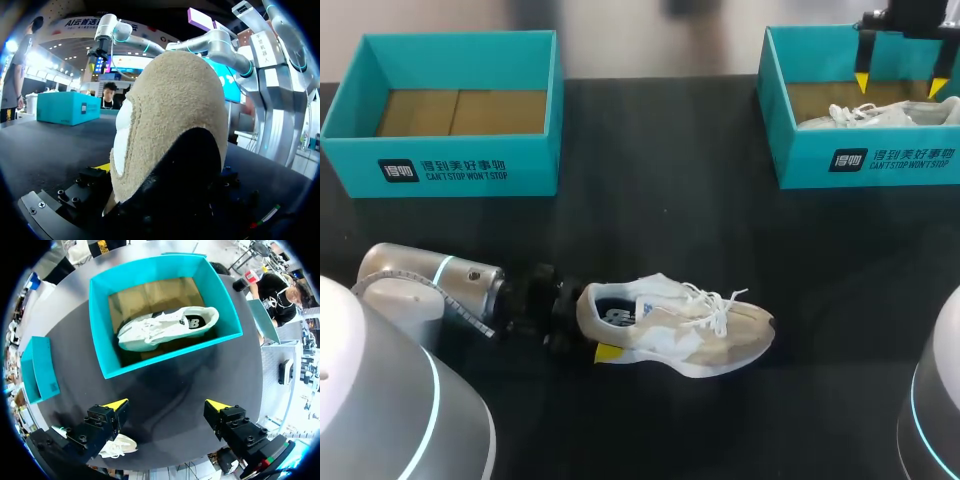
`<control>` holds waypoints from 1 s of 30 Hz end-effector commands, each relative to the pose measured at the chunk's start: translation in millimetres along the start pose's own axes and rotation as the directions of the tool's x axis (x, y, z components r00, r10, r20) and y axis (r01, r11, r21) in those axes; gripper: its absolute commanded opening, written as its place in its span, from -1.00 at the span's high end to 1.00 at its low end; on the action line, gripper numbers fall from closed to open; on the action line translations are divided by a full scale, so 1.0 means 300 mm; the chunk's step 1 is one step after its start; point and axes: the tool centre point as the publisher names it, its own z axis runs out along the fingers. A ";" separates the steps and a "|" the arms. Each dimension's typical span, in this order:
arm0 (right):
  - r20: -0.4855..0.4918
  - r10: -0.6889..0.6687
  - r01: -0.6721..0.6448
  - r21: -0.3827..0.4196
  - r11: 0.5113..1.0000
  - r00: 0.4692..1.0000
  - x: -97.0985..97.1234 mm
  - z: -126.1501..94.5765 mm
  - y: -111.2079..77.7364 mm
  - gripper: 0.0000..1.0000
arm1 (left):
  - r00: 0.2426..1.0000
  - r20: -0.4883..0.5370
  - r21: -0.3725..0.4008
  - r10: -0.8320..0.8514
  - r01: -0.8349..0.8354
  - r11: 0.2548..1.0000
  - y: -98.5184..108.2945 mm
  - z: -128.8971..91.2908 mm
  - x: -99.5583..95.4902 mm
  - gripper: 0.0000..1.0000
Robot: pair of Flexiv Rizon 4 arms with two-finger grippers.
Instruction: Take the shoe out of the shoebox, open the shoe tongue, remove and reinsert the insole, then place the shoe into the shoebox
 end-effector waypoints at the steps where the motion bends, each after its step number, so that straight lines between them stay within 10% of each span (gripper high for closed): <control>1: -0.001 0.000 0.000 -0.003 1.000 1.000 -0.002 0.000 -0.004 -1.00 | 1.000 0.002 -0.001 0.000 0.000 1.000 -0.003 0.000 0.001 1.00; 19: -0.025 0.173 -0.174 -0.063 0.983 0.985 0.321 0.030 -0.486 -1.00 | 1.000 0.002 -0.001 0.000 0.000 1.000 -0.003 0.000 0.001 1.00; 30: -0.025 0.173 -0.174 -0.063 0.983 0.985 0.321 0.030 -0.486 -1.00 | 1.000 0.002 -0.001 0.000 0.000 1.000 -0.003 0.000 0.001 1.00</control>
